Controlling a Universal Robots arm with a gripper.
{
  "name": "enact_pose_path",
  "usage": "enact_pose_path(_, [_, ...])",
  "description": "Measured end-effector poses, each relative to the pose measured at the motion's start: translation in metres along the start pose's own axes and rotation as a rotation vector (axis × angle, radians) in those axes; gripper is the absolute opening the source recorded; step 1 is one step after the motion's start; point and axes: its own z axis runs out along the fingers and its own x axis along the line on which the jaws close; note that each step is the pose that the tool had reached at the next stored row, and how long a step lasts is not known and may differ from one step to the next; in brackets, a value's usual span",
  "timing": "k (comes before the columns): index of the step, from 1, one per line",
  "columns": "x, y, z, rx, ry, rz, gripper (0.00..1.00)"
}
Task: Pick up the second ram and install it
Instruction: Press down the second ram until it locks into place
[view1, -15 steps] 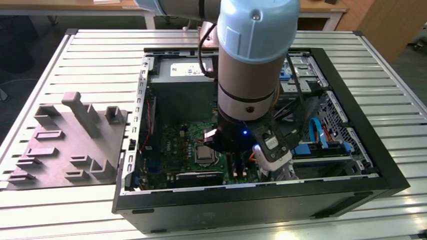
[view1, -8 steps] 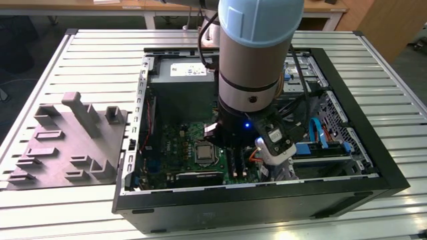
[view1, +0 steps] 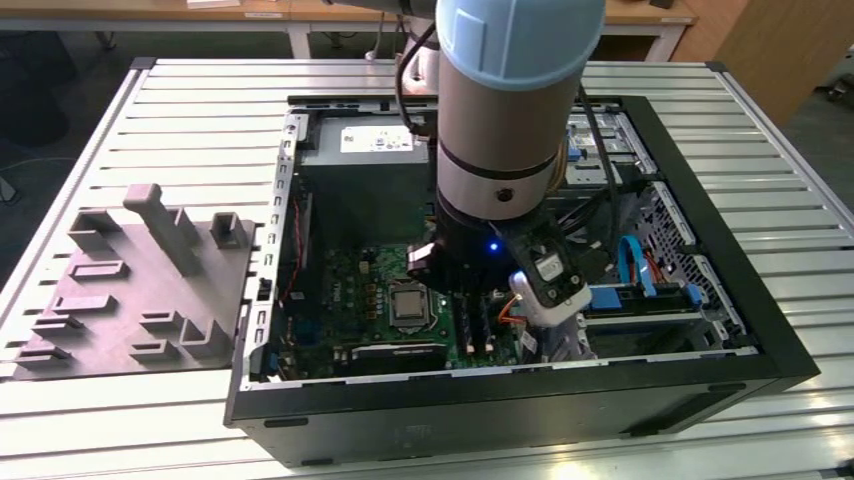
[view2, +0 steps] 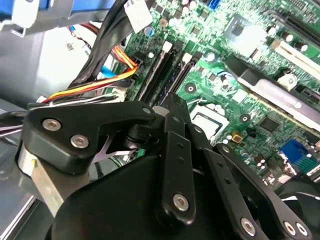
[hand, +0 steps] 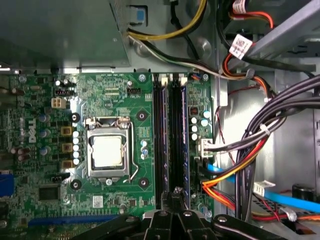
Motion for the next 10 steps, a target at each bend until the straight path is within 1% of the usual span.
enact_pose_path(6, [0.0007, 0.0159, 0.0005, -0.0002, 0.0000, 0.000, 0.10])
enact_pose_path(10, [0.0011, 0.0248, 0.0008, -0.0002, 0.0000, 0.000, 0.10])
